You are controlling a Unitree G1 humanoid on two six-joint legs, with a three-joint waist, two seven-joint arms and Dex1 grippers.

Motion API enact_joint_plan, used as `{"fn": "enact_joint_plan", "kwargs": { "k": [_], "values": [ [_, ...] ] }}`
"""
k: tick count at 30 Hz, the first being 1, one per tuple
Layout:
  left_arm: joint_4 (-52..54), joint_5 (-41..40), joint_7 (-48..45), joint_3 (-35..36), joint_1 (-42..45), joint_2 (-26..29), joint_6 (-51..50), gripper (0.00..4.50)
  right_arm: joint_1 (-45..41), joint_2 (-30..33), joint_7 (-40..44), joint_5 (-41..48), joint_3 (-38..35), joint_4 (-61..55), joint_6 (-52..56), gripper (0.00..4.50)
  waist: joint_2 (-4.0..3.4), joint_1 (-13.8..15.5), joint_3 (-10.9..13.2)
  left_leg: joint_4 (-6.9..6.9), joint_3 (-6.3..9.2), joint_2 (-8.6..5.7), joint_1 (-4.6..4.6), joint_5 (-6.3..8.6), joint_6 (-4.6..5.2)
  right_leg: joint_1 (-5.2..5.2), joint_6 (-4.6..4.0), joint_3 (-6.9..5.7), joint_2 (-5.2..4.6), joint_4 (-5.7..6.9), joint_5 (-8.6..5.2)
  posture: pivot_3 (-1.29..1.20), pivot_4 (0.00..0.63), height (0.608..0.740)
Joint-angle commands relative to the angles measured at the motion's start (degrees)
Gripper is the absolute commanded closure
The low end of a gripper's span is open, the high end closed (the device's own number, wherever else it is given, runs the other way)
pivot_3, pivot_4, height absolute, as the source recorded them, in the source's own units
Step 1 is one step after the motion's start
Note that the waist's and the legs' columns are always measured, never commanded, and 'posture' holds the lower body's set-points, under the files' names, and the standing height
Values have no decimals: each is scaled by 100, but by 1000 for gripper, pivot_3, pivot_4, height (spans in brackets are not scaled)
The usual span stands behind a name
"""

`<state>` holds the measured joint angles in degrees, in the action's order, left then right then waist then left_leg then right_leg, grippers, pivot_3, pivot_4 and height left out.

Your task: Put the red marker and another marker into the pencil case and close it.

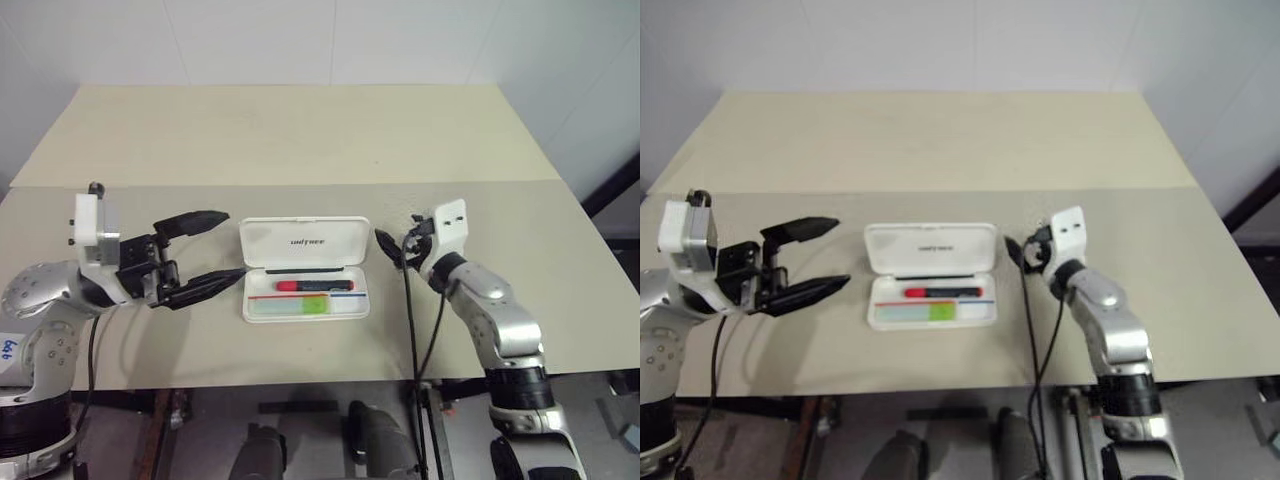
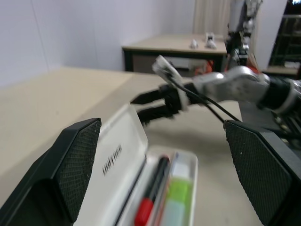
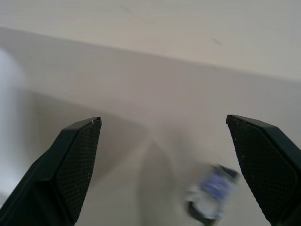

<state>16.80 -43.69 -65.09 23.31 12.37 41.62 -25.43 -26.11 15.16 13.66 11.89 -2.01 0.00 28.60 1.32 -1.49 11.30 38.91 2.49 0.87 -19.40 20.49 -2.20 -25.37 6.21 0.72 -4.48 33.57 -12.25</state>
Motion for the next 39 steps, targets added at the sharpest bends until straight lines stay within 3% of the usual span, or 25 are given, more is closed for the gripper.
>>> {"fn": "enact_joint_plan", "kwargs": {
  "k": [1,14,17,27,39],
  "values": [
    [47,-168,-82,229,-13,136,146,53,-93,-91,-393,-185,-190,160,-81,0,0,8,0,-2,1,0,-4,0,0,-2,0,-2,0,-3,0,0,150,740],
    [260,-147,76,177,-75,121,152,53,106,-363,-958,-199,-258,16,1082,0,-3,-19,1,-10,-7,4,7,2,4,-5,-2,0,2,2,-2,0,150,740],
    [316,-142,136,129,-55,95,155,0,152,-412,-1023,-213,-225,-102,1465,650,-1,-12,-1,-11,-6,5,8,2,4,-5,-4,-1,2,4,-3,0,150,740],
    [318,-142,210,9,66,33,216,0,-181,-340,-1035,-277,-218,-298,1718,4011,3,-6,-3,-8,-4,4,7,2,4,-3,-4,-2,1,1,-3,0,150,740],
    [204,-244,168,-56,60,-70,214,0,-649,265,415,590,-396,-1673,1099,4095,-9,-28,4,-55,-9,6,8,1,5,-13,-2,-3,2,-15,-5,0,150,740]
  ]
}}
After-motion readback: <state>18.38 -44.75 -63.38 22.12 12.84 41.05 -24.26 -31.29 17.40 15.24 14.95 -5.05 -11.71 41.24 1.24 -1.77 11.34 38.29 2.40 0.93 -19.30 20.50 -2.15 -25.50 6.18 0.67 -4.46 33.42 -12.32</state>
